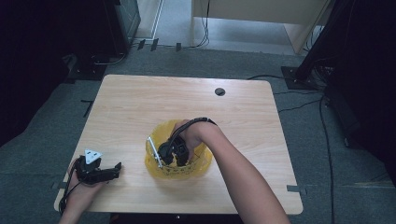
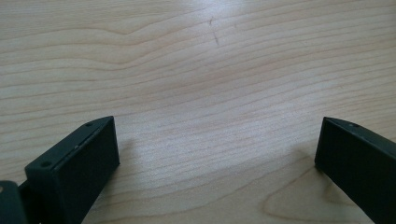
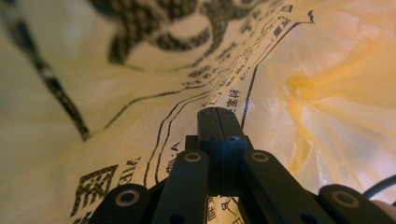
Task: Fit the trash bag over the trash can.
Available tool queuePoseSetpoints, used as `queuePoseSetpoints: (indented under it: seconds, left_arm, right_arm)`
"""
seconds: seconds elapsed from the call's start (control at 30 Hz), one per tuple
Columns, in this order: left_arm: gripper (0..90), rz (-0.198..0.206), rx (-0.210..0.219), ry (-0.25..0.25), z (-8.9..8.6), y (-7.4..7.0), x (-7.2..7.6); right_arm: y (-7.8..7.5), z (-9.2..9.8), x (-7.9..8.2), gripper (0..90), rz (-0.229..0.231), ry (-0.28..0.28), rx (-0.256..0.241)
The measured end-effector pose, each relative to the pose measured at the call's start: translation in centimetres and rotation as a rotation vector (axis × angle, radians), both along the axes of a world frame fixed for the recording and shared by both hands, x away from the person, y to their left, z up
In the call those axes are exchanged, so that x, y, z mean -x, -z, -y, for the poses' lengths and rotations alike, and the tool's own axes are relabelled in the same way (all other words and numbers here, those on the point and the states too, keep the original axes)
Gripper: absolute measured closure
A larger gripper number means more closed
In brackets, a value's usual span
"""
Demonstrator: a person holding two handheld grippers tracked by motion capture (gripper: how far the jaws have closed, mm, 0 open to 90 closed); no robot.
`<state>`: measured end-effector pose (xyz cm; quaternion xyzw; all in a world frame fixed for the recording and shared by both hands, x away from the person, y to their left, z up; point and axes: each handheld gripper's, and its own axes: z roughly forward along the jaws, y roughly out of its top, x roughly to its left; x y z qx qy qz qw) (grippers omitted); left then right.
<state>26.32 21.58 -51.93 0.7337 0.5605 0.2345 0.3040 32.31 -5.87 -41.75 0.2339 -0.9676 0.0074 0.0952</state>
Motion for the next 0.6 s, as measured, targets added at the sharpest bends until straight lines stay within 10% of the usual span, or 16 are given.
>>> queuePoseSetpoints:
  seconds: [0.33, 0.47, 0.6]
  left_arm:
    - [0.0, 0.000, 0.000, 0.002, 0.0, 0.0, 0.0]
    - [0.0, -0.001, -0.001, 0.002, 0.0, 0.0, 0.0]
    - [0.0, 0.000, -0.001, 0.005, -0.1, 0.0, 0.0]
  right_arm:
    - [-0.1, -0.2, -0.1, 90.0, 0.009, -0.007, -0.008]
    - [-1.1, -0.8, 0.1, 90.0, -0.043, -0.003, -0.137]
    - [0.0, -1.2, 0.1, 90.0, -0.043, -0.015, -0.104]
